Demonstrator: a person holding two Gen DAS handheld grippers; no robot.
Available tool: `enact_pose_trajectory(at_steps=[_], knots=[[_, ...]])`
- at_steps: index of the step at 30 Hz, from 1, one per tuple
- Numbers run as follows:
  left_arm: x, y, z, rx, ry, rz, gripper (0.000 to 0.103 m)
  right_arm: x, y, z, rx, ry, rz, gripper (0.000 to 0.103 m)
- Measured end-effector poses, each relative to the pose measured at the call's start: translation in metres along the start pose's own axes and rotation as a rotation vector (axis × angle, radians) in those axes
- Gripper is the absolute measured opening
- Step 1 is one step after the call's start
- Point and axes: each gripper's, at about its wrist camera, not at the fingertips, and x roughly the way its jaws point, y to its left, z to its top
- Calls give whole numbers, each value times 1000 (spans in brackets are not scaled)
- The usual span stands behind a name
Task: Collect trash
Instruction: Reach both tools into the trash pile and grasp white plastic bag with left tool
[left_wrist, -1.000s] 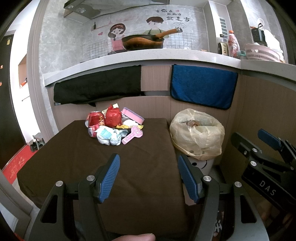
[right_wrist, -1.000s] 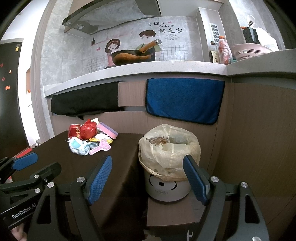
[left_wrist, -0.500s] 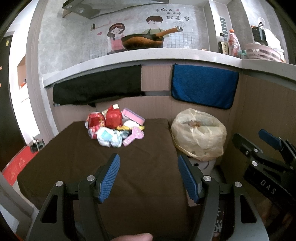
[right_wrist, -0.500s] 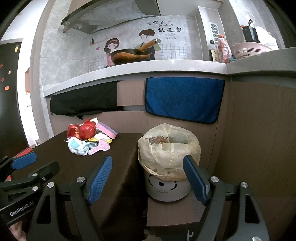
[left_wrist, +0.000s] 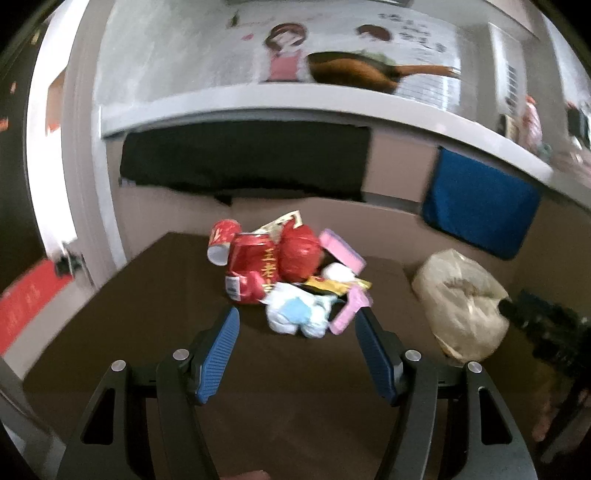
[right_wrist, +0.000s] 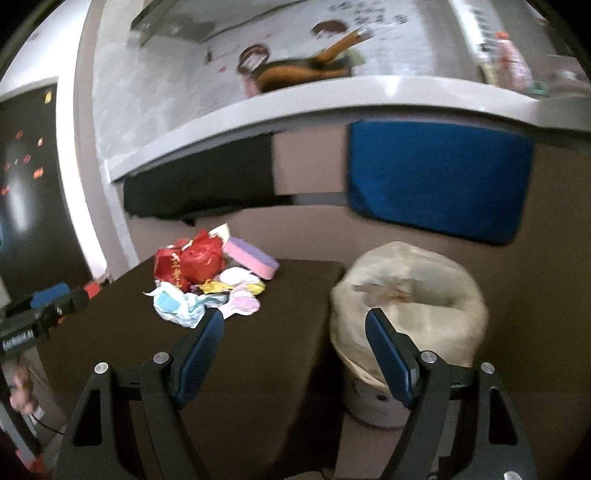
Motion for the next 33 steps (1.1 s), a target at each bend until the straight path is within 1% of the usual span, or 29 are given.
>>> enact_pose_trajectory(at_steps=[2, 4, 8, 13, 16, 18, 21, 25, 29, 30, 32, 33], knots=[[20, 16, 6, -46, 21, -43, 66, 23, 9, 5, -30, 35, 10, 76], [43, 23, 8, -80, 45, -61, 66, 49, 11, 9, -26, 70, 25, 76], [90, 15, 7, -100, 99, -66, 66, 87, 2, 13, 10, 116, 12, 76], [151, 6, 3, -122, 178, -47, 66, 107, -11, 16, 22, 138, -12, 76], [172, 7, 1, -143, 216, -51, 65, 115, -13, 20, 12, 134, -22, 76], [180, 8, -2, -131, 236, -46, 66, 122, -14, 25, 13, 135, -17, 76], [182, 12, -3, -137, 228, -51, 66, 138, -14, 34, 15, 136, 0, 76], [186, 25, -3, -184, 259, -55, 66, 153, -9, 41, 19, 134, 20, 76], [195, 38, -6, -276, 335, -100, 65, 166, 4, 47, 5, 144, 49, 76], [197, 40, -8, -290, 353, -107, 64, 169, 9, 49, -3, 143, 57, 76], [197, 43, -12, -315, 361, -158, 60, 173, 19, 54, -22, 138, 70, 76], [196, 43, -13, -320, 362, -182, 51, 175, 23, 56, -28, 137, 78, 76]])
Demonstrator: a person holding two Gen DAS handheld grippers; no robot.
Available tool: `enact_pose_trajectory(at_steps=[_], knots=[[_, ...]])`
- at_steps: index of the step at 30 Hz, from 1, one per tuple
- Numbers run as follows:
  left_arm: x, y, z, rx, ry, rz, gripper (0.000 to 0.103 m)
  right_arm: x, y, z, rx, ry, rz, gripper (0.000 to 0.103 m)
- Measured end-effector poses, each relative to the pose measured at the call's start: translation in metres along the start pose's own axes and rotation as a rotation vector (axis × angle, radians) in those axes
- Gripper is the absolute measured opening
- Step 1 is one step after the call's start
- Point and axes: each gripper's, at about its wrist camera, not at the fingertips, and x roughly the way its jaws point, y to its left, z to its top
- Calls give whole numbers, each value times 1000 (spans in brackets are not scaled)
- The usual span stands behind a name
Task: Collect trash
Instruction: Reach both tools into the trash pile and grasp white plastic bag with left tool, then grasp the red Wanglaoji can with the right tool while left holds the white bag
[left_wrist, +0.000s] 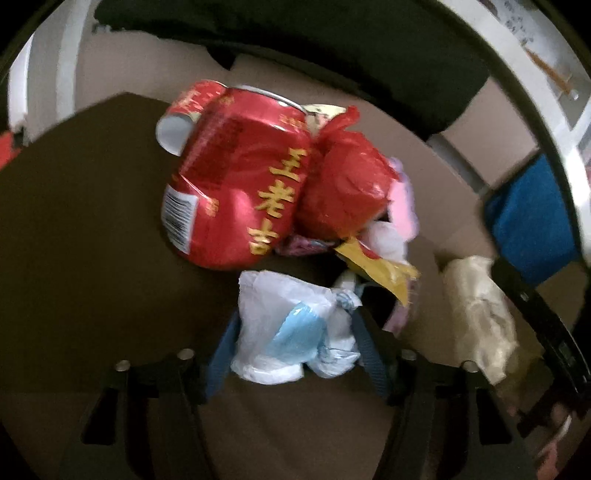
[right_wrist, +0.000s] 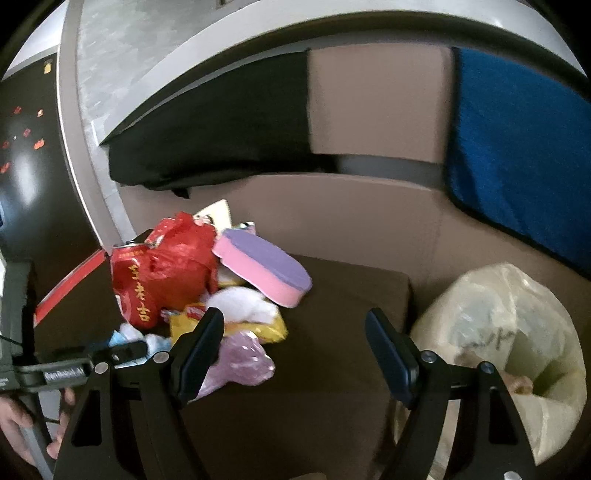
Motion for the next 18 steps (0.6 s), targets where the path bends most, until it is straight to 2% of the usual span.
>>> enact_pose_trajectory(at_steps=[4, 7, 13, 18], knots=[[-21, 2, 0, 8, -29, -45, 21, 7, 18, 13, -28, 8, 36, 76], [-48, 12, 2, 15, -89, -36, 13, 11, 37, 22, -55, 15, 83, 76], [-104, 36, 7, 61, -265, 76, 11, 25, 106, 42, -143, -10, 173, 76], [-123, 66, 7, 31, -291, 109, 11, 58, 151, 56, -144, 5, 198, 76]])
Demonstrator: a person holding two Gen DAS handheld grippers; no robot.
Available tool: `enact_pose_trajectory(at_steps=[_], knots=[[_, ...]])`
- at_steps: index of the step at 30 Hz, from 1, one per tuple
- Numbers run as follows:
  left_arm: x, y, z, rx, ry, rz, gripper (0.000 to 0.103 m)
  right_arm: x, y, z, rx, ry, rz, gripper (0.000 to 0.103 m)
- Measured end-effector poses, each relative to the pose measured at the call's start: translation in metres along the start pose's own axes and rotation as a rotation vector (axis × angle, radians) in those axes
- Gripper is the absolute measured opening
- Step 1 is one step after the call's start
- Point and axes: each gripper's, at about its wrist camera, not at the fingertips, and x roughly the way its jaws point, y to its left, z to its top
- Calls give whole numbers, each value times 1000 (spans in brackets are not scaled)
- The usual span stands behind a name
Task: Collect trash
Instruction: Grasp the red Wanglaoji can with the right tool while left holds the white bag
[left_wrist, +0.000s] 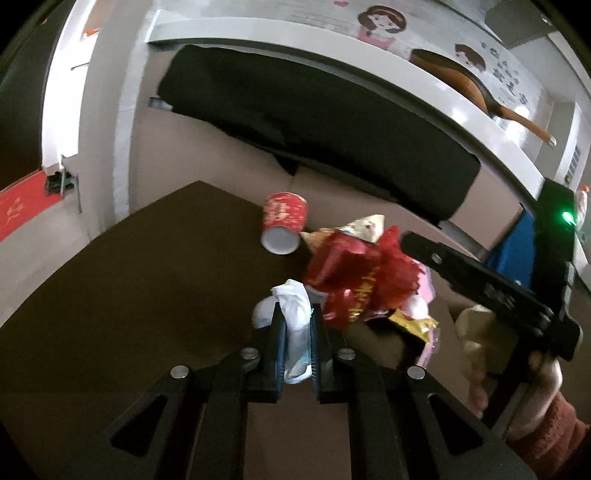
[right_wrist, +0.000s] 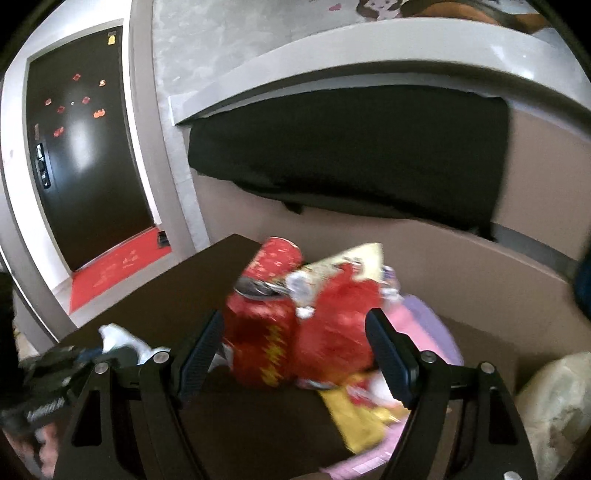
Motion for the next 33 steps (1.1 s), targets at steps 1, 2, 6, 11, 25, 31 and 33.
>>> enact_pose_trajectory(at_steps=[1, 2, 6, 11, 25, 31, 33], knots=[[0, 4, -2, -1, -1, 6, 11, 6, 6, 3, 2, 3, -1, 76], [-2, 9, -4, -4, -1, 8, 11, 12, 10, 5, 0, 8, -11, 76], [-6, 27, -13, -33, 14, -9, 11, 42, 25, 10, -25, 35, -81, 76], [-8, 41, -18, -87, 21, -42, 11, 68, 21, -1, -24, 90, -117, 76], [-10, 29, -21, -97, 20, -39, 11, 58, 22, -7, -59, 115, -118, 68], [-18, 10, -19, -63, 11, -62, 11, -3, 10, -5, -48, 26, -67, 68], [-22, -5, -17, -32, 2, -77, 11, -27, 6, -4, -53, 10, -54, 68]])
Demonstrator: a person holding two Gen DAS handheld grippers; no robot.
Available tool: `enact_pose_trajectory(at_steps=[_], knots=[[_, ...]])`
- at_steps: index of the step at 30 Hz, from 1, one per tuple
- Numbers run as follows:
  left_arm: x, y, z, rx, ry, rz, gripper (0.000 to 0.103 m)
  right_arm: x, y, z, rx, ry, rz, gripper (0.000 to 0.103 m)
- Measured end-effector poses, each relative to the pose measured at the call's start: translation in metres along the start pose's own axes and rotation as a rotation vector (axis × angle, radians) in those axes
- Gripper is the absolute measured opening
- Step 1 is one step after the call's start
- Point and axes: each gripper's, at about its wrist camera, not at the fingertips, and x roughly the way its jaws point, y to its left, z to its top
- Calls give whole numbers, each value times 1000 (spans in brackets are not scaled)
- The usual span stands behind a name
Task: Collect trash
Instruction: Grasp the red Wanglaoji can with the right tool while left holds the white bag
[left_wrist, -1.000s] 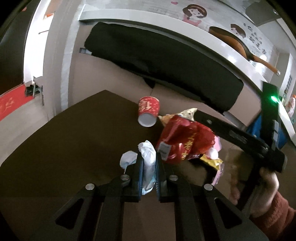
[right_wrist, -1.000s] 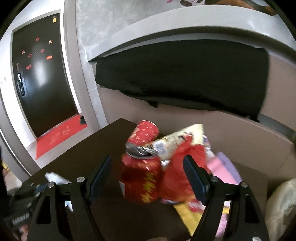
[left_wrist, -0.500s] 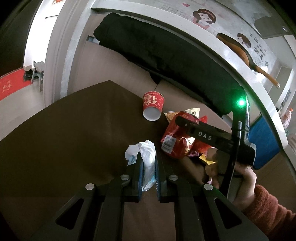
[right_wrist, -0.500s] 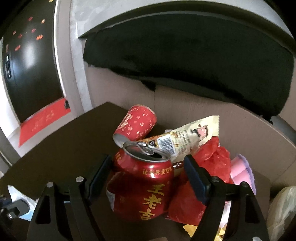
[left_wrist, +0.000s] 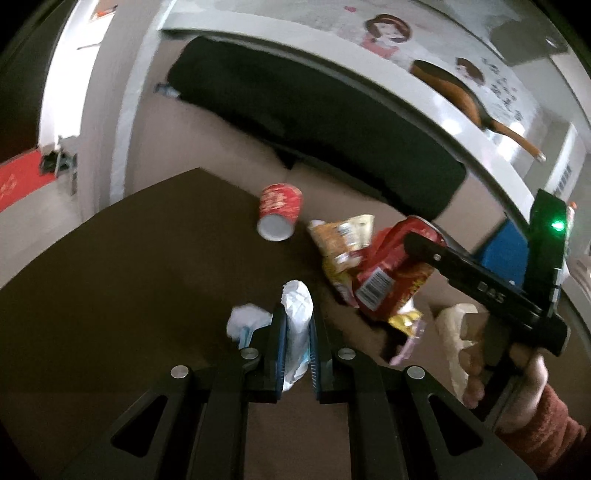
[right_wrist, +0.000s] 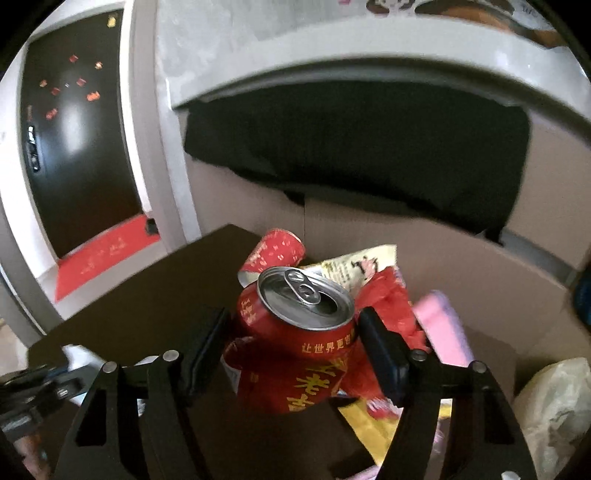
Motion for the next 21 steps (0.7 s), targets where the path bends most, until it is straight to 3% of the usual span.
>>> enact_pose_trajectory(at_steps=[12, 17, 21], knots=[[-19, -88, 2, 177, -54, -36, 11, -99, -51, -23, 26, -60, -56, 68], [-14, -115, -14, 226, -12, -46, 11, -122, -66, -56, 65, -27, -36, 68], [0, -126, -33, 236, 57, -50, 11, -130, -72, -98, 48, -8, -95, 68]])
